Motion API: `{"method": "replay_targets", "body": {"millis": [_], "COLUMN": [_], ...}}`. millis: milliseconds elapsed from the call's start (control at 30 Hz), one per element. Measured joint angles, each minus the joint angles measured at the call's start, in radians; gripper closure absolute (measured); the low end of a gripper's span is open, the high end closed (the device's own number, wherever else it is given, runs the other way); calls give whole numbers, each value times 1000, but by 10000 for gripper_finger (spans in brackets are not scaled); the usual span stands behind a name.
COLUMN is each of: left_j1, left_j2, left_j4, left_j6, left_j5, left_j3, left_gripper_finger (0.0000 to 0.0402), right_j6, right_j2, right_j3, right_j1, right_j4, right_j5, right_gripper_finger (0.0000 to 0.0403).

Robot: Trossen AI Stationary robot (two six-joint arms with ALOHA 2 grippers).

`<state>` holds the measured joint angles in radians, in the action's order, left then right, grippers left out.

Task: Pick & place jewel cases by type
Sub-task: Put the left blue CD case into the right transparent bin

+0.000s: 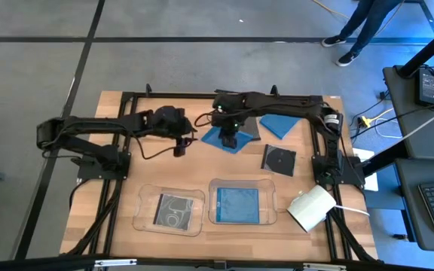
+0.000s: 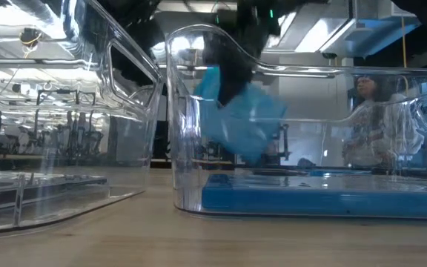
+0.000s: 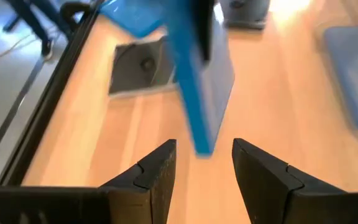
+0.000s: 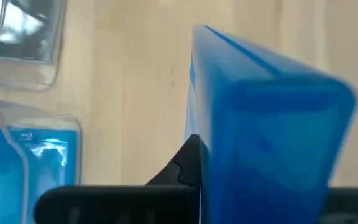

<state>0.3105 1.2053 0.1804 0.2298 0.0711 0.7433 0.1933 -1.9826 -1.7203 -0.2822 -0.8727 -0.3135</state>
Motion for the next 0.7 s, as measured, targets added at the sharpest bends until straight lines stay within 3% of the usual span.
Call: {"method": "replay_targets", "body": {"millis": [100,233,467,700], "left_j1": [41,97,152,122], "left_j2": [0,-15,-16,-16], "left_j4": [-31,-228,-571,-680], "left_j6": [2,-10,-172,-228], "left_j5": [10,47,79,80], "left_j3": [-26,-151,-347,-401], "left_gripper_finger": [247,247,247,247], "right_j6": [-15,-99,-347,-457], "right_j2": [2,2,2,2], "right_j3": [-120,-244,-372,-388], "right_j1": [64,165,360,519], "right_j4": [-161,-368,-593,-601], "right_j5": [163,359,383,382], "right_gripper_finger": [384,384,384,384]}}
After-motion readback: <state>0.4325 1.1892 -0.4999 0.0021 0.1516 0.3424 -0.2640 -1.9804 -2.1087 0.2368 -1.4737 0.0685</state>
